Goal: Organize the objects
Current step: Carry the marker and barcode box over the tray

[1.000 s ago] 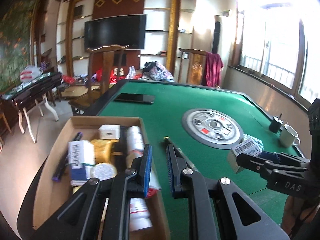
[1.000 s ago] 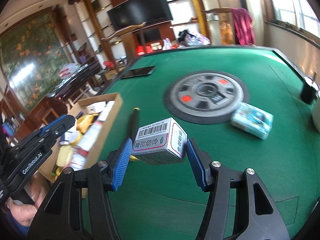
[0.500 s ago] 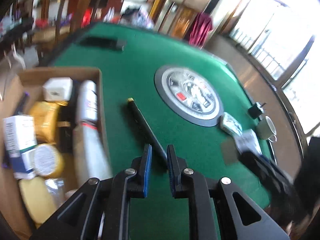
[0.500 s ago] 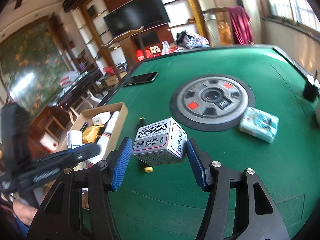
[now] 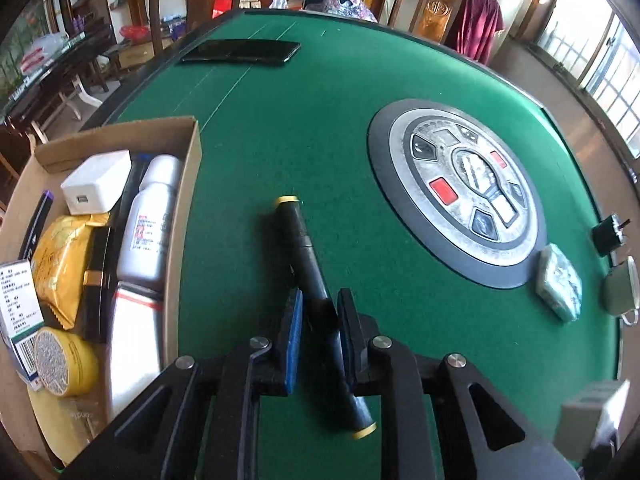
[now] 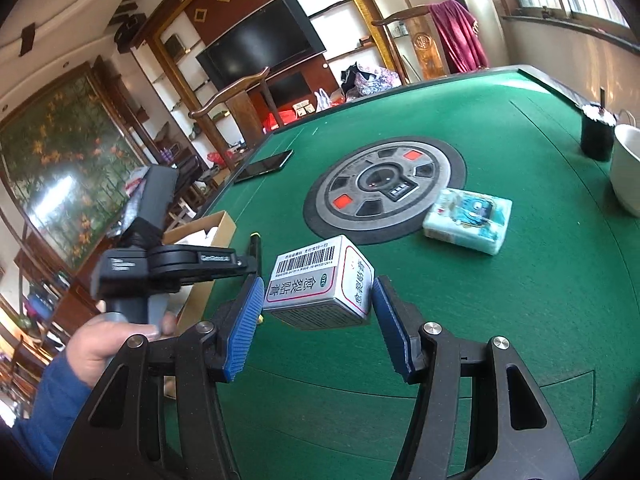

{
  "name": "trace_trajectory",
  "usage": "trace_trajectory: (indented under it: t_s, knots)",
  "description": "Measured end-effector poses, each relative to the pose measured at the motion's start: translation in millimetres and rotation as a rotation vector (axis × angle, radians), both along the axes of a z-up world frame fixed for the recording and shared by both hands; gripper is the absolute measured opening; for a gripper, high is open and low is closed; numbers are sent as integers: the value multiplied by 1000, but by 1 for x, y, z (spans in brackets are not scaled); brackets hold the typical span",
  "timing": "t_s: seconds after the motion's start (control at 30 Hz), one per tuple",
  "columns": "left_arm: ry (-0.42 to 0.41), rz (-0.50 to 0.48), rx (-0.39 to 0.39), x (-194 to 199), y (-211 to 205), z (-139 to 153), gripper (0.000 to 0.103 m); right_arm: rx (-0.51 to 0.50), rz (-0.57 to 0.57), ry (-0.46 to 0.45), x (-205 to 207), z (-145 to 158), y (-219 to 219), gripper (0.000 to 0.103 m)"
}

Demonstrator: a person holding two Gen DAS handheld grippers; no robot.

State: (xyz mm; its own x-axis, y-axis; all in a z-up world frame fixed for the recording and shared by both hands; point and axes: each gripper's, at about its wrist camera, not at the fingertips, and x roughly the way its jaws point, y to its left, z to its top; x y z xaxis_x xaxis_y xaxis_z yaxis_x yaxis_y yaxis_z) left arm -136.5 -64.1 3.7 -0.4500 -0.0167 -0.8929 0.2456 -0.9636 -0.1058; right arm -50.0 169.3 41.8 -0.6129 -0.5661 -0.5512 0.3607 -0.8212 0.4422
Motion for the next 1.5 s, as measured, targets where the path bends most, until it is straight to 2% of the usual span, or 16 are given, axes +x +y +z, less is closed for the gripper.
trace_trajectory:
  t_s: [0.03, 0.17, 0.4, 0.6, 0.8, 0.97, 1.17, 1.33, 1.5]
  knots:
    - [-10, -13, 6, -2, 1, -4, 15, -4, -1, 5, 1, 0, 2, 57]
    - [55, -93, -20, 11, 12, -7, 13, -17, -11, 12, 4, 2, 8, 57]
    - [162, -182, 132, 54, 8, 19, 13, -17, -42, -5, 1, 0, 15, 57]
    - [305, -171, 203, 91, -28, 66, 13, 8, -9, 7, 4, 8, -5, 57]
    - [411, -104, 201, 142, -80, 92, 13, 50, 85, 27, 15, 21, -46, 57]
    - [430, -3, 168, 174, -138, 89, 13, 90, 202, 48, 28, 36, -95, 57]
    - [415, 76, 166, 186, -177, 73, 15, 139, 344, 40, 40, 44, -162, 57]
    - [415, 99, 195, 185, -194, 59, 18, 187, 415, 13, 37, 35, -215, 57]
    - [409, 97, 270, 171, -214, 52, 18, 235, 403, -27, 17, 19, -251, 57]
